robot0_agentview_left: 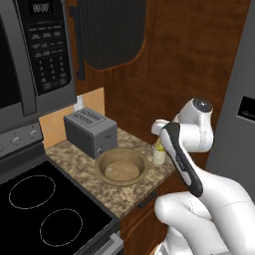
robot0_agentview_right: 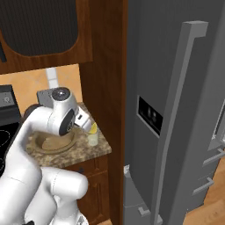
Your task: Grab a lemon wedge from the fridge and one ice cube from the ice bowl, and put them in the glass of lemonade.
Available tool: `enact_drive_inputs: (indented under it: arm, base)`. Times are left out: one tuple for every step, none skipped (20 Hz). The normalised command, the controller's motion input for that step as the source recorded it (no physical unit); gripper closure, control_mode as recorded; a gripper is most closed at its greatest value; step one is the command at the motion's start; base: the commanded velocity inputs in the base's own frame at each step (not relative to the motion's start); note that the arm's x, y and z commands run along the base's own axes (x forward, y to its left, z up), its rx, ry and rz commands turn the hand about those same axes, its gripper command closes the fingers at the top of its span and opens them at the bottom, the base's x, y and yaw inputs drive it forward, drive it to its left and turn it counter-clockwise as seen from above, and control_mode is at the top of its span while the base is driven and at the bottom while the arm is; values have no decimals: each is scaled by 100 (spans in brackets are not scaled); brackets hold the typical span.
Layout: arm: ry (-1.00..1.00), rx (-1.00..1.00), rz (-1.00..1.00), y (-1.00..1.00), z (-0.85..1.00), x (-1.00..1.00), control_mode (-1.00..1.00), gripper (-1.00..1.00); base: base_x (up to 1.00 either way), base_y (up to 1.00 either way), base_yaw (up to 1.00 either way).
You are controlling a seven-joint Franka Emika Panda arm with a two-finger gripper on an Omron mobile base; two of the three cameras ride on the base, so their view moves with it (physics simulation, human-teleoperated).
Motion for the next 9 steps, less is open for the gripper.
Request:
enact_drive_inputs:
  arm:
    - [-33,0,-1,44,22,-15,-100,-100]
    - [-32,0,0,34,11,-27,-100,-100]
    - [-28,0,0,26,0,-36,-100,-100]
    - [-20,0,0,11,0,-44,-100,-100]
    - [-17,0,0,0,0,-44,-100,-100]
    - [-15,0,-2,0,0,-45,-100,-100]
    - [-18,0,-5,0,0,-41,-100,-100]
    - [-18,0,-12,-14,0,-44,-100,-100]
    - [-15,0,-12,-27,0,-31,-100,-100]
  base:
    - [0,0,0]
    - [0,0,0]
    - [0,0,0]
    - [0,0,0]
    - [0,0,0]
    - [0,0,0]
    - [0,0,0]
    - [0,0,0]
    - [0,0,0]
